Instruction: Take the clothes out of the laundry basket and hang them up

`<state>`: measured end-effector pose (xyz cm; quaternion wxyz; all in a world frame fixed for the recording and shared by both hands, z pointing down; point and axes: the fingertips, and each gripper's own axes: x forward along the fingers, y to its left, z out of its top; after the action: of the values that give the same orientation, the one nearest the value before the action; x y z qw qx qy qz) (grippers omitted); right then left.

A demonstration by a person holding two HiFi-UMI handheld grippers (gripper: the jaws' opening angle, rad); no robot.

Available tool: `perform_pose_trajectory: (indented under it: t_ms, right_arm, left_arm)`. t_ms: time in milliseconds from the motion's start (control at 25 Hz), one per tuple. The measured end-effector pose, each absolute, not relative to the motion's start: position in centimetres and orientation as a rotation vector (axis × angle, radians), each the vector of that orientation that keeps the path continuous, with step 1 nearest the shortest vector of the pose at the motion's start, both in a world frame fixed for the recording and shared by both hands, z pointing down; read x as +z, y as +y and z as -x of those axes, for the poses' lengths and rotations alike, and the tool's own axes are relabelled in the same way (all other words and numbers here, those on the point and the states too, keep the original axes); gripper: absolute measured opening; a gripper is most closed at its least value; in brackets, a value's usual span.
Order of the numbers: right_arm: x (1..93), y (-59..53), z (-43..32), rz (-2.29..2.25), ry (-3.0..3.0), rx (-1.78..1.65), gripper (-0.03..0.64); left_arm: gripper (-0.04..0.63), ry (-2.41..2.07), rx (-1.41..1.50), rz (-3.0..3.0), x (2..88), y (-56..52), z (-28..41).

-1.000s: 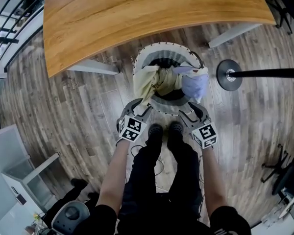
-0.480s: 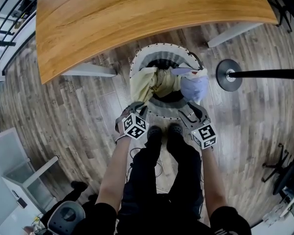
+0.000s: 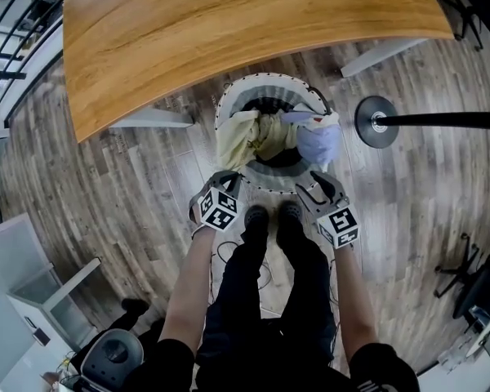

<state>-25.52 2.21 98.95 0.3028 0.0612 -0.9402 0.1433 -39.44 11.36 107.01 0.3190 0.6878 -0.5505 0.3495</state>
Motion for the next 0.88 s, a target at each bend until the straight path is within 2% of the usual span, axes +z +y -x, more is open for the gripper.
perform_pose_trajectory:
  t_ms: [880]
  right_arm:
    - [85.2, 5.3, 27.6, -0.067, -2.495, 0.369, 0.216]
  left_arm:
    - [0.018, -1.679, 0.771, -1.967, 80.3, 8.2, 40.1]
